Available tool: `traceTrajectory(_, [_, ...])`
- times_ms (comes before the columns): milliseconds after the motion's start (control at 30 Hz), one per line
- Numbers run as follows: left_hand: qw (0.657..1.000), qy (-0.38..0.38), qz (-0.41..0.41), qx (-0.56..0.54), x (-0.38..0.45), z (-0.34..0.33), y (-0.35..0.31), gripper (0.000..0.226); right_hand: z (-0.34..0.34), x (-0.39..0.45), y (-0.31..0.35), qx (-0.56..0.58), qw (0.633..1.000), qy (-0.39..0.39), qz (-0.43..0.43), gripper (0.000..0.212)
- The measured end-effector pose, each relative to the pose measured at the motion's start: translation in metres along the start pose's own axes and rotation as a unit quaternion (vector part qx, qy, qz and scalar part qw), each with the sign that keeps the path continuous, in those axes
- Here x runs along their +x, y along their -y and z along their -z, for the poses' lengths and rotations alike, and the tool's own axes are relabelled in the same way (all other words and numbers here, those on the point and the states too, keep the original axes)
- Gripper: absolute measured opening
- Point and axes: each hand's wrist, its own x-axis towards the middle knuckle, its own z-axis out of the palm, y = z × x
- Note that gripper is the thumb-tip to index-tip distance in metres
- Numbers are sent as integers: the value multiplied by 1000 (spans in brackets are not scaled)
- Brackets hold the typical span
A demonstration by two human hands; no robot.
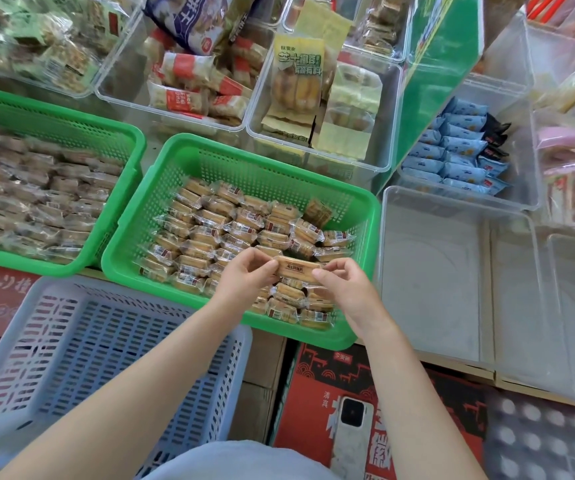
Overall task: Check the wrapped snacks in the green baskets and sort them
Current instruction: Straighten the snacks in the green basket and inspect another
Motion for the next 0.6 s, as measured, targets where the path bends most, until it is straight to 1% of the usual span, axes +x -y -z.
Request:
traceTrajectory(67, [1000, -6, 3, 13, 3, -1, 1, 8, 0, 2, 0, -10, 1000, -22, 14, 23])
traceTrajectory(100, [999, -12, -4, 40, 4, -2, 1, 9, 0, 2, 0, -12, 999, -34, 20, 21])
traceTrajectory(167, [987, -19, -52, 154, 6, -5, 2, 12, 2, 5, -1, -14, 998, -62, 27, 22])
traceTrajectory(200, [967, -21, -97, 235, 8, -5, 3, 17, 3, 6, -1, -16, 997, -77, 28, 23])
traceTrajectory(233, [936, -20, -149, 320, 11, -5, 5, 26, 4, 7, -1, -21, 995, -92, 27, 23])
traceTrajectory(267, [898, -11, -192, 397, 14, -4, 9, 35, 4, 8, 0, -29, 994, -107, 25, 22])
traceTrajectory(300, [861, 5, -209, 464, 17, -3, 12, 44, 4, 9, 1, -47, 991, -123, 24, 21])
traceTrajectory(367, [795, 45, -189, 575, 24, 0, 23, 55, -1, 11, 4, -114, 981, -151, 32, 19])
traceTrajectory(400, [769, 60, -175, 612, 26, 2, 29, 59, -6, 12, 6, -157, 973, -163, 41, 20])
traceTrajectory(433, [752, 68, -167, 634, 26, 3, 33, 62, -13, 14, 7, -202, 962, -176, 54, 22])
traceTrajectory(467, [744, 70, -164, 643, 26, 5, 36, 63, -20, 17, 7, -246, 947, -191, 72, 25])
traceTrajectory(533, [744, 69, -159, 645, 23, 5, 37, 64, -36, 24, 8, -325, 913, -219, 111, 29])
traceTrajectory(600, [742, 64, -153, 649, 20, 5, 37, 64, -50, 32, 9, -384, 885, -233, 124, 32])
